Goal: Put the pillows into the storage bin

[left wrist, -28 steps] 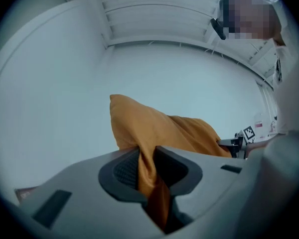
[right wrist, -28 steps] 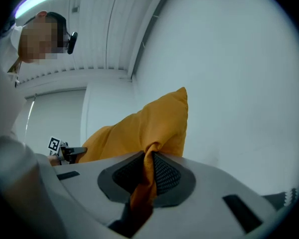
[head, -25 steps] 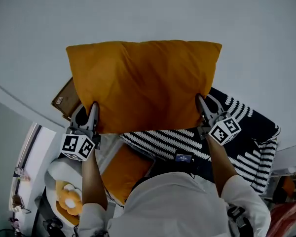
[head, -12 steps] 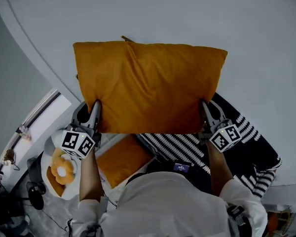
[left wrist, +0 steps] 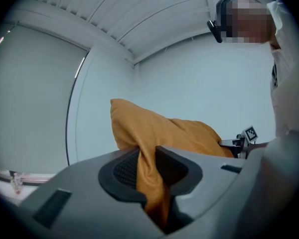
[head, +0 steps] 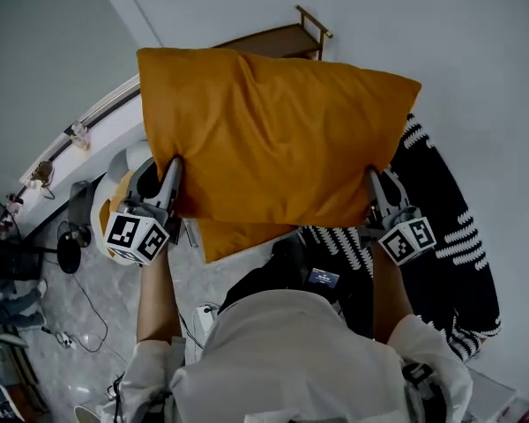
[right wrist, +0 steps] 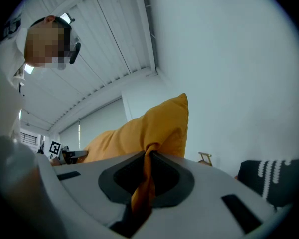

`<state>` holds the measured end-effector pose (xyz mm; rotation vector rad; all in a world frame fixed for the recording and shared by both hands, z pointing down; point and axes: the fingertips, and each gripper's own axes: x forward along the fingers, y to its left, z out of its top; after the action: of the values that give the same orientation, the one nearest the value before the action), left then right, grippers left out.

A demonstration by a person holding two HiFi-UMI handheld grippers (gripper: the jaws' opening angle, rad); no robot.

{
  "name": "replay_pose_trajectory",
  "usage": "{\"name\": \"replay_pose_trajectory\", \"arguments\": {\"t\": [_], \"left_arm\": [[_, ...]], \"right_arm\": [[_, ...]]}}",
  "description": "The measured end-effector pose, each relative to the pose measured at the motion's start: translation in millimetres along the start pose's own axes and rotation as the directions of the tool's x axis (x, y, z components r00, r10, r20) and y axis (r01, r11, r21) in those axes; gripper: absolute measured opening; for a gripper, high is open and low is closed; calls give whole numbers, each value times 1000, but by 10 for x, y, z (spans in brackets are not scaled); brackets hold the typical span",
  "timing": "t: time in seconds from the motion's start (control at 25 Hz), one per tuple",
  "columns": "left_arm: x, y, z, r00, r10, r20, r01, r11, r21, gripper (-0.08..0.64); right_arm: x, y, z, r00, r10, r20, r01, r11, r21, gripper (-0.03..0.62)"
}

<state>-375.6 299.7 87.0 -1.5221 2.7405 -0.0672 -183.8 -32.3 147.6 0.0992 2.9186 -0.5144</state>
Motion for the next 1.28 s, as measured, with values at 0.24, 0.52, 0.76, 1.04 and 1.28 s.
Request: {"name": "replay_pose_trajectory", "arguments": {"t": [0.24,0.52,0.76,1.04,1.28], "left_arm": [[-871,428,-201,985,160,-57,-160,987,3,91],[-1453,1033,-731,960,262,-98,-273,956,-111,91],[-1771,1494,-1535,934,296,-201,-340,909,-242,91],[-1961,1922,-2694,906,245,-346,-379,835,-400,89],[-1954,2072,-3605,884,166,-437,-392,771,-501,87]], "right_arm": [[370,551,-650,989,128,-78,-120,988,100,51],[999,1003,-1157,955,224,-192,-207,972,109,51],[1445,1195,-1901,909,245,-338,-212,968,133,44],[1663,1270,-2851,832,201,-517,-131,977,169,41],[1743,1093,-3629,772,147,-618,-45,983,177,40]]}}
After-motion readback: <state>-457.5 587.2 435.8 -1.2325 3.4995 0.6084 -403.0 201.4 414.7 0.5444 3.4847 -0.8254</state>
